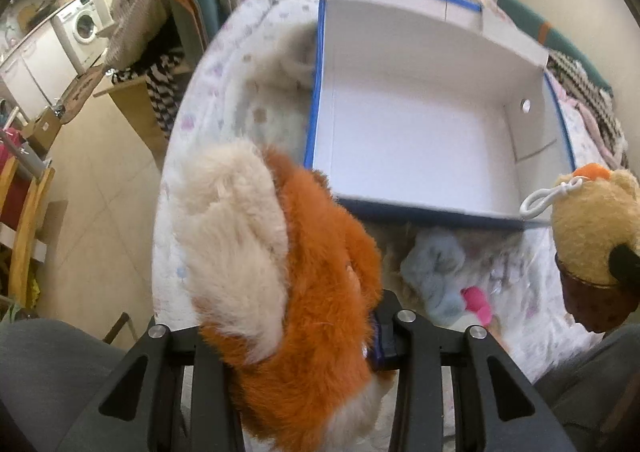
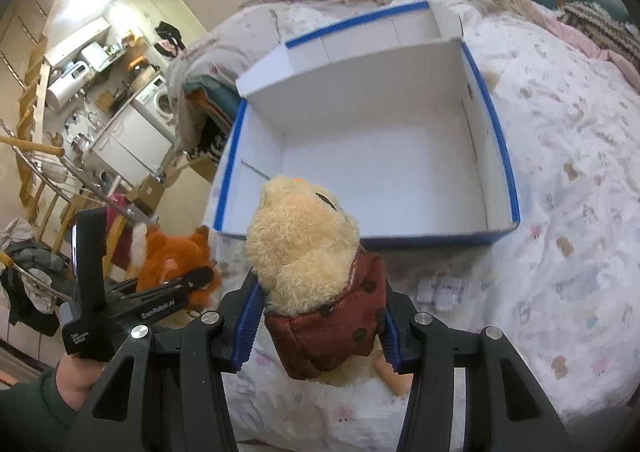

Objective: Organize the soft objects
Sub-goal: 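Carry the bear into the box and open the right tool while the left tool drops the fox inside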

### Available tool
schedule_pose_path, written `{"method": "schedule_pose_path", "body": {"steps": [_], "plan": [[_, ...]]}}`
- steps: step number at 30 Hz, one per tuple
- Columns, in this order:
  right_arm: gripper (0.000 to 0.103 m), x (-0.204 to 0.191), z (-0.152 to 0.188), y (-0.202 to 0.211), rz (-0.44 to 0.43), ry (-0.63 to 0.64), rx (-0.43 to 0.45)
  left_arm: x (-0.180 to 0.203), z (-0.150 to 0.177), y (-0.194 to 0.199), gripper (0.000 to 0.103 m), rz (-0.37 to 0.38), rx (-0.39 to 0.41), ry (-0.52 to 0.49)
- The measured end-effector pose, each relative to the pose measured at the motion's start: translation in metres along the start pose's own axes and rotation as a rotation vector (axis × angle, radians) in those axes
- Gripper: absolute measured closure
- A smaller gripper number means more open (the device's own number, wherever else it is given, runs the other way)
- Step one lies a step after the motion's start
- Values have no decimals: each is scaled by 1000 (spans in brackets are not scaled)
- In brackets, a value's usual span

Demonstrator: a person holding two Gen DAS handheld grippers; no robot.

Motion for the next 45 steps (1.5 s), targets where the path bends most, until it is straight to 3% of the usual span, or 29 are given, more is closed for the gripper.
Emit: {"method": "schedule_pose_path", "body": {"steps": [6,11,16,20,26,36,39,45], "plan": [[50,-2,-23,16,1,-6,81,8,-29,30,69,-4,99,-9],[50,-4,-50,35,-10,-1,210,23,-58,50,69,-11,175,-61],[49,-4,-80,44,4,-1,303,36,-90,56,69,-14,243,-94],[49,-2,-104,39,12,-14,327,46,-116,49,69,-7,266,-106],[49,8,-125,1,62,-5,300,61,-140,12,69,-21,267,-155],[49,22,-112,-59,129,-1,207,65,-133,-57,68,-3,191,-180],[49,24,-106,-75,131,-15,150,68,-129,-71,68,-18,180,-221],[48,33,-96,-111,189,-13,21,56,-126,-94,68,9,107,-170]]}}
Point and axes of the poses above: each gripper's, at about its wrist camera, not at the fingertips, and y roughly against the way its jaws point, x to its right, z to its underside, the point moved 4 cm from there along -y, roughly the way its jaws point, and after that the axes turned 14 degrees about z, right-handed, at the moved point
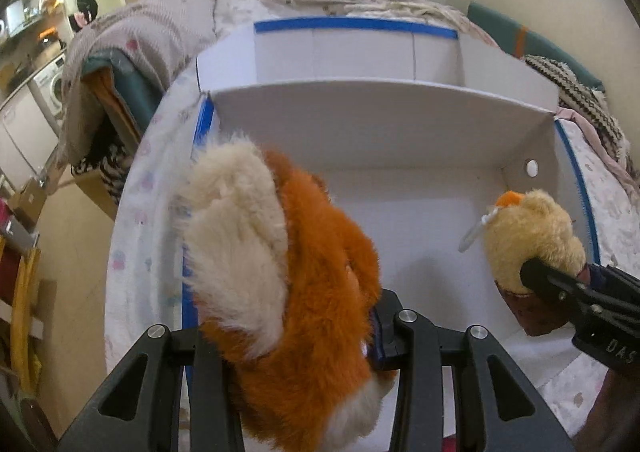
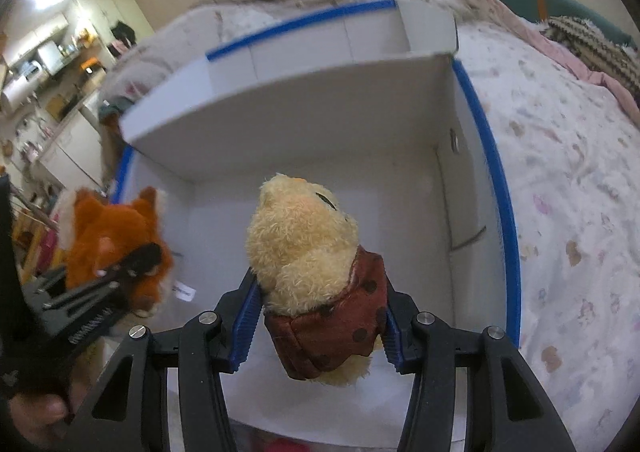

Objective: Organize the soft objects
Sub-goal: 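Carry the bear into the box and open the right tool while the left tool drops the fox inside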

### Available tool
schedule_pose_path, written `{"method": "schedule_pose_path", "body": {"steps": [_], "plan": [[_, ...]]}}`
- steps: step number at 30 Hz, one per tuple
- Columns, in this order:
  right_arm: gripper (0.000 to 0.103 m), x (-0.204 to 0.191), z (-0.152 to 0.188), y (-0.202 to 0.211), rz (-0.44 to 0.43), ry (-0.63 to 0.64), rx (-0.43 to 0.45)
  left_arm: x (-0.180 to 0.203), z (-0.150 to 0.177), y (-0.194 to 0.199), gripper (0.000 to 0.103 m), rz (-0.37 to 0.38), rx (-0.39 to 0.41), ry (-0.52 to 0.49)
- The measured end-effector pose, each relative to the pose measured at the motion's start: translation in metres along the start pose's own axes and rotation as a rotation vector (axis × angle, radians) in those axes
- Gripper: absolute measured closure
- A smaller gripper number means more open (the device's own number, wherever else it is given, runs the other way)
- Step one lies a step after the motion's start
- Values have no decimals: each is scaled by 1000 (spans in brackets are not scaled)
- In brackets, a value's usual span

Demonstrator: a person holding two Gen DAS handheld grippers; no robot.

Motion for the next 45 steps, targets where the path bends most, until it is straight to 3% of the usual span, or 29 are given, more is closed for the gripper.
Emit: {"method": "schedule_pose_path", "body": {"steps": [9,16,27,29,35,38,45], "plan": [[46,0,9,-28,103,41,-83,-13,8,-21,68,-25,-64,11],[45,-3,15,-38,86,46,-129,-15,14,-27,68,-37,-92,3],[44,-8,11,-37,47,31,-125,-7,21,-29,67,-39,-100,-27],[43,-6,10,-36,38,19,-125,-6,20,-28,61,-29,-100,-34],[22,-6,1,-23,-27,-24,-64,-2,17,-21,35,-30,-75,-44],[0,-11,-3,-14,-79,-52,-39,0,16,-20,32,-14,-85,-53],[0,-1,-6,-2,-95,-85,-9,3,12,-10,32,-22,-74,-59]]}}
Point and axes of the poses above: each gripper's, at about its wrist camera, not at the fingertips, and y roughly against the way its jaws point, x to its right, z to its underside, the point moved 4 cm from there along -y, roughly the way its jaws point, and after that the axes turned 14 degrees about z, right-handed, at the moved point
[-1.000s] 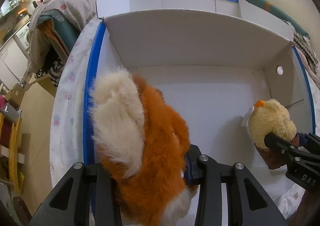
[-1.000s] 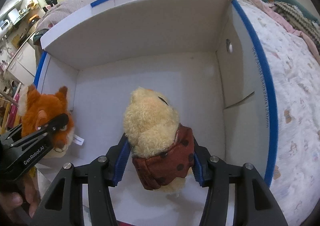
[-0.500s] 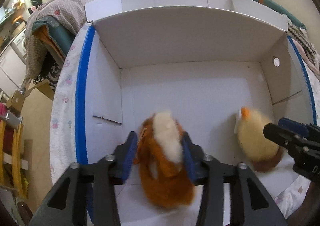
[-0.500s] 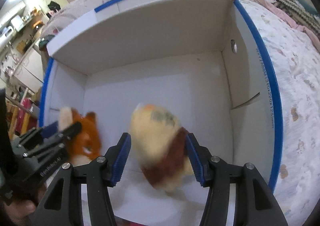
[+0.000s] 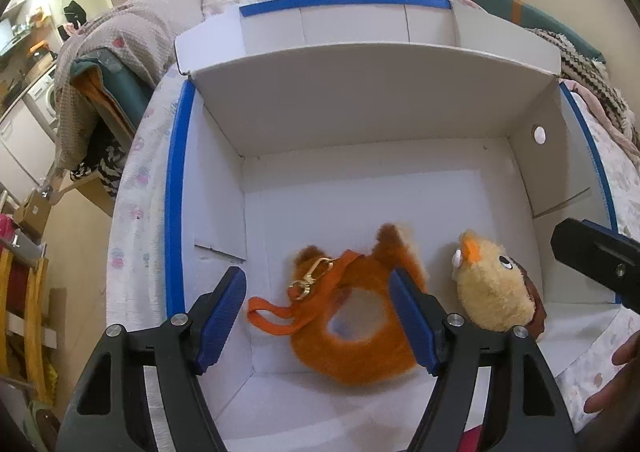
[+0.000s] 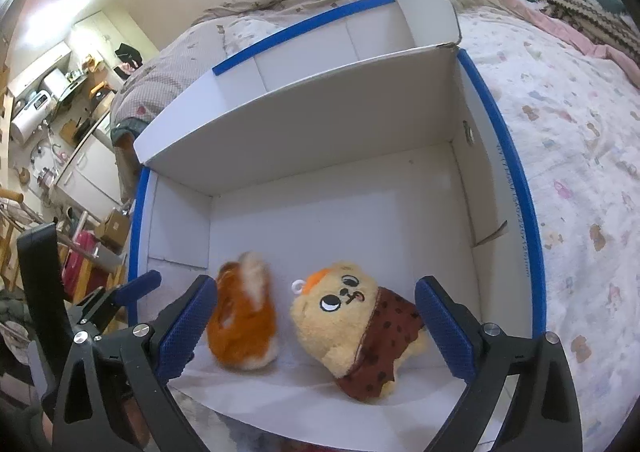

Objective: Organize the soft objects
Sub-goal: 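Withdraw both tools from the box back toward the remaining toys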

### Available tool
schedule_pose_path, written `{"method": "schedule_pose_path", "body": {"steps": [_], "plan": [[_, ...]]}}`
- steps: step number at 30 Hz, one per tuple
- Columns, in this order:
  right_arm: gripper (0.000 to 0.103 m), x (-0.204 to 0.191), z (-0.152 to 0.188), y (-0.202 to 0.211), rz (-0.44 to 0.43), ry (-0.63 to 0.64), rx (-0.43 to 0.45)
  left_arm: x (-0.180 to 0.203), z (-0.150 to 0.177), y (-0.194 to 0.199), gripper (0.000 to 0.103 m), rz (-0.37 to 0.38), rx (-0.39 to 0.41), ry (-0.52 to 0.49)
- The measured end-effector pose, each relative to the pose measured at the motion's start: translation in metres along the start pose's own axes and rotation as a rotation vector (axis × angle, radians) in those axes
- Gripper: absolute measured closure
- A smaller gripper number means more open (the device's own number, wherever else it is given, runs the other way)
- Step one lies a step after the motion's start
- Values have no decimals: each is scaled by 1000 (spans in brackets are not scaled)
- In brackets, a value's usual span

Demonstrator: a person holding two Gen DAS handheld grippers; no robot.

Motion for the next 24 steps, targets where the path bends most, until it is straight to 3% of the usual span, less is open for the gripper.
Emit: {"method": "schedule_pose_path", "body": {"steps": [14,24], "plan": [[0,5,6,21,-2,5,39,-10,4,45,32,3,94,63],[0,1,28,57,0,71,85,-18,28,74,32,0,127,65]]}}
Point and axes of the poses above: each gripper's, at about its wrist camera, not at the fingertips, and y roughly against the way its jaws point, x to its right, z to its underside, the point moved 4 cm from there along -y, roughly the way its jaws point, and after that the axes turned 14 degrees about z, right-handed, at the moved point
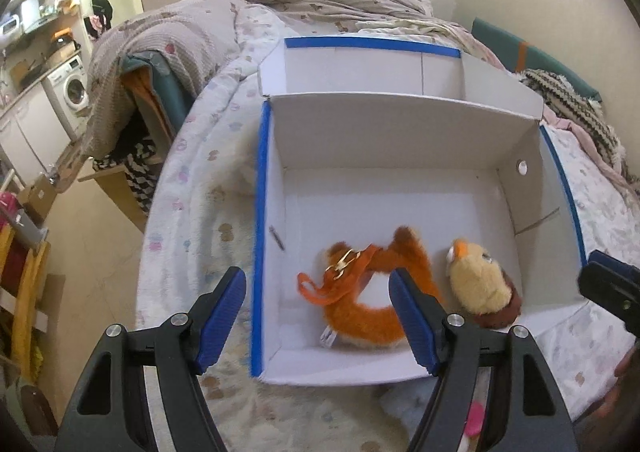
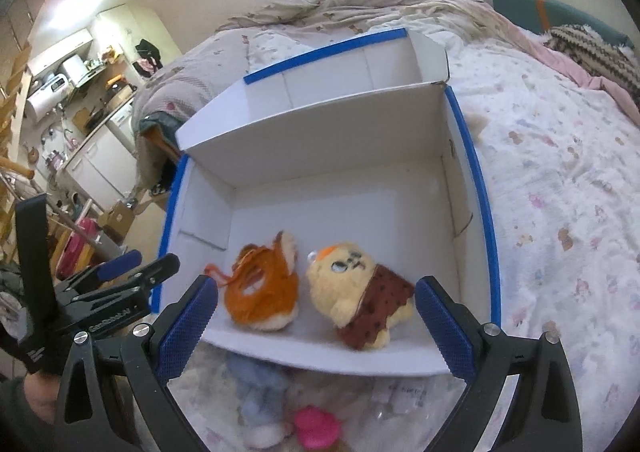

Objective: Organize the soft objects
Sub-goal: 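Withdraw both tools from the box back toward the remaining toys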

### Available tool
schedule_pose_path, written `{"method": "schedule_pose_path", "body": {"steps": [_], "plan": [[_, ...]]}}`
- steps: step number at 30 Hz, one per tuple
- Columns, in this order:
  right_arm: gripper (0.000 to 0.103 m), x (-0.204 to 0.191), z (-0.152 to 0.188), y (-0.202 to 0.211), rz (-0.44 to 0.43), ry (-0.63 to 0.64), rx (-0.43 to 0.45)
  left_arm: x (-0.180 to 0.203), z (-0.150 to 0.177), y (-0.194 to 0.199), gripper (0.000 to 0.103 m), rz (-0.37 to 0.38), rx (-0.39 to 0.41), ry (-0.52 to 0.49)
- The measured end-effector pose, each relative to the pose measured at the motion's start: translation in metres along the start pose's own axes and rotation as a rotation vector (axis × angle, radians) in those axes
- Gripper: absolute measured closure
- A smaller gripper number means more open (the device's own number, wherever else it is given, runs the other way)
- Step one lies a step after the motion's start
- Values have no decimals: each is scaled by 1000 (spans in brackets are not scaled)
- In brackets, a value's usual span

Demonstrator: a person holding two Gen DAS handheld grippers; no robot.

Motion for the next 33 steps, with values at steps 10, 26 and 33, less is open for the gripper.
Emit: {"method": "schedule_pose_path", "body": {"steps": [10,26,33], "plan": [[0,-9,31,27,-9,8,-10,-17,33,42,32,-9,65,39],[0,24,70,35,57,-58,-107,-31,71,22,32,-24,-59,157],[0,38,72,14,90,-114,-150,7,88,-21,32,71,-222,212]]}}
Point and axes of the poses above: each gripper's, at about its wrist camera, not at the fingertips, and y roughly against the way its jaws point, x to its right, z to its underside, the point moved 4 cm from there along -y, roughly the way its jaws point, and after that the axes turned 14 degrees about z, right-handed, at the moved point
